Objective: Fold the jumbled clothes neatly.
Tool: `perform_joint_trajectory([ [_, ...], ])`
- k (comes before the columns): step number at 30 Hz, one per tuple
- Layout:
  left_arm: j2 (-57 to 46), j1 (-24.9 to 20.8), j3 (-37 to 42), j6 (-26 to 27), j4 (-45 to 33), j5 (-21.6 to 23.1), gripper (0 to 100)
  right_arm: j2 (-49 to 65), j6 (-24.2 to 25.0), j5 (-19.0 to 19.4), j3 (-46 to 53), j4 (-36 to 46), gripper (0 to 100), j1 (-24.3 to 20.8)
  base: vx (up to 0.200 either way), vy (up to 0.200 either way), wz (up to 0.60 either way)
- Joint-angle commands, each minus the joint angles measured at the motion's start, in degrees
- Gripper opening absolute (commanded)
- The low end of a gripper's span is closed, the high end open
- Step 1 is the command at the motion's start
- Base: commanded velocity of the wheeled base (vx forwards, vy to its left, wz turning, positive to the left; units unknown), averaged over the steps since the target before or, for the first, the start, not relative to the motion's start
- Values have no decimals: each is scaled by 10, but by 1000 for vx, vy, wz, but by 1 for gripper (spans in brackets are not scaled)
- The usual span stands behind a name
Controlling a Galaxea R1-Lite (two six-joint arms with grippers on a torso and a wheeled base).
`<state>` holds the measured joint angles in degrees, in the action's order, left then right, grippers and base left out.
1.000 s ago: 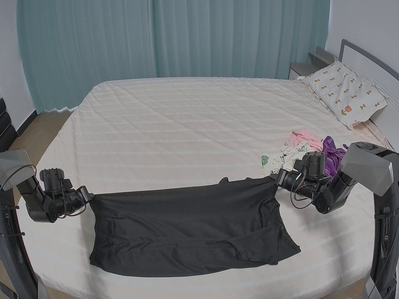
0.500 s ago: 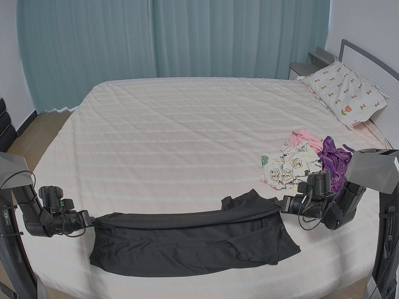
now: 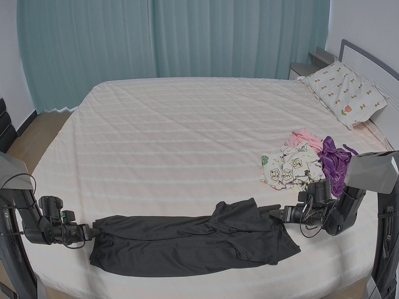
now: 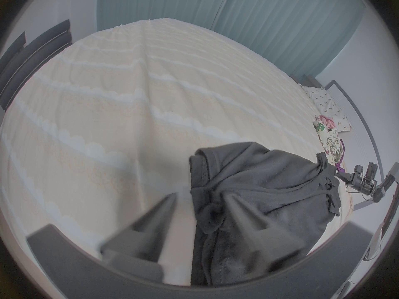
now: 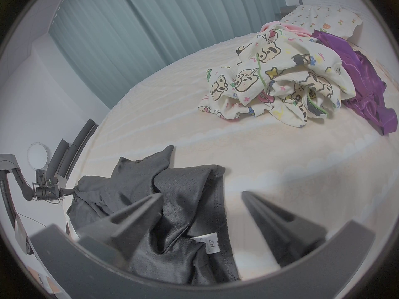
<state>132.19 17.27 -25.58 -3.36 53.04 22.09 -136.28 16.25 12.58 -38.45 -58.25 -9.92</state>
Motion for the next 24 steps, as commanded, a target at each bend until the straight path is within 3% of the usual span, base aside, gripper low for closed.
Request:
perform_joint_trajectory([
  [1,2,1,13,0,0,1,100,1,4,2,0,-2,100,1,0,0,0],
  [7,-20,22,54,-12,44,15,100,41,41,3,-8,-8,100,-4,0,0,0],
  [10,-45,40,65,-60,67,49,100,54,74,3,-16,-6,100,-30,0,0,0],
  [11,-65,43,60,-110,69,61,100,56,91,3,-22,-4,100,-44,0,0,0],
  [12,-65,43,60,-110,69,61,100,56,91,3,-22,-4,100,-44,0,0,0],
  [13,-95,43,46,-192,70,67,100,55,104,3,-28,0,100,-61,0,0,0],
  [16,-135,38,25,-285,65,67,100,43,106,3,-31,1,100,-86,0,0,0],
  [20,-146,24,21,-326,65,67,100,27,106,3,-31,3,100,-98,0,0,0],
  [21,-149,9,20,-364,66,64,100,20,105,4,-30,9,100,-99,0,0,0],
  [24,-144,-5,20,-411,69,65,100,19,103,8,-31,38,100,-97,0,0,0],
])
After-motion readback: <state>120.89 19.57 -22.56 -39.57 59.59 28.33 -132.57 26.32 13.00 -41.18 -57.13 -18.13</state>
